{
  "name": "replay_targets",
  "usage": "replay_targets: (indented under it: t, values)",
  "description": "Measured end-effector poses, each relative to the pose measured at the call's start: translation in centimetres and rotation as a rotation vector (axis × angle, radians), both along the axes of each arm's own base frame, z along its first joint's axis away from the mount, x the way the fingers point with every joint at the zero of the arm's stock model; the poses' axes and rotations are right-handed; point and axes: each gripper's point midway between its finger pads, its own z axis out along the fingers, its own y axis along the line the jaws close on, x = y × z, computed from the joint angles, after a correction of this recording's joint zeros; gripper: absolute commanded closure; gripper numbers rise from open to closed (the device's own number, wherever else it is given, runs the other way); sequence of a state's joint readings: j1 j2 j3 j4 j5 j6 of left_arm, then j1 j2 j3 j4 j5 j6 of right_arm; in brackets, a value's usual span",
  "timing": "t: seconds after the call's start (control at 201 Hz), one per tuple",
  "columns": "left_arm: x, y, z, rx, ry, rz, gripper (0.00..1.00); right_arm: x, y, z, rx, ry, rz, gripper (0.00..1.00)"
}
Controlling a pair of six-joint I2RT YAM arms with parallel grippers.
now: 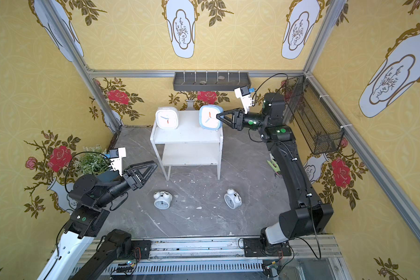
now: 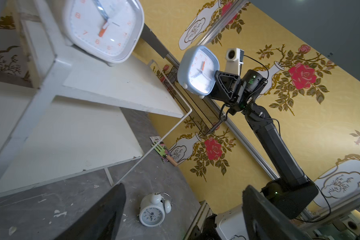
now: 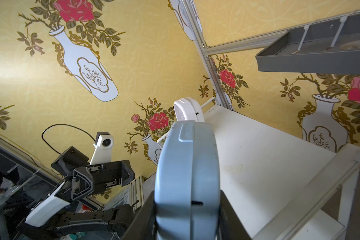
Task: Place the alarm clocks on the shelf by style
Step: Place the alarm on the shelf.
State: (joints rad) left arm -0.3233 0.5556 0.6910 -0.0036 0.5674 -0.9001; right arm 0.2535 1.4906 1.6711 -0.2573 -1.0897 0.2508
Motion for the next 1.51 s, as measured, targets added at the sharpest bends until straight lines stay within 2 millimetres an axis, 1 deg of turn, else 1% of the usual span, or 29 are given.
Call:
replay_targets:
  t: [0.09,0.174,0.259,0.339,0.418,0.582,0.717,0.986,1.274,1.513]
  values:
    - [0.7,0.7,-1.9,0.024,0.048,0.045,0.09,0.1,0.2,-0.6,-0.006,-0.057,0.035,0.96]
    - [1.2,1.1,-3.3,0.037,0.085,0.073,0.1,0.7,0.2,-0.5,-0.001,-0.125,0.069,0.96]
    - [1.6,1.5,-4.0,0.042,0.101,0.095,0.11,2.2,0.5,-0.6,0.003,-0.156,0.094,0.96]
    - [1.9,1.6,-4.4,0.045,0.11,0.1,0.11,3.7,1.0,-1.1,0.001,-0.157,0.114,0.96]
    - [2.1,1.6,-4.7,0.048,0.121,0.103,0.12,4.4,1.6,-1.6,0.002,-0.155,0.14,0.95]
    - [2.3,1.7,-5.0,0.05,0.128,0.107,0.12,3.8,3.2,-2.1,0.012,-0.15,0.214,0.93]
    - [2.5,1.7,-5.5,0.053,0.14,0.109,0.12,3.8,4.1,-2.5,0.018,-0.141,0.261,0.91]
    - [2.5,1.6,-5.5,0.05,0.141,0.096,0.13,3.8,4.5,-3.2,0.021,-0.137,0.291,0.9]
    - [2.6,1.6,-5.6,0.049,0.14,0.091,0.14,4.5,5.3,-4.2,0.014,-0.134,0.308,0.88]
    - [2.5,1.6,-5.6,0.046,0.134,0.088,0.13,4.4,5.5,-4.5,0.006,-0.147,0.313,0.79]
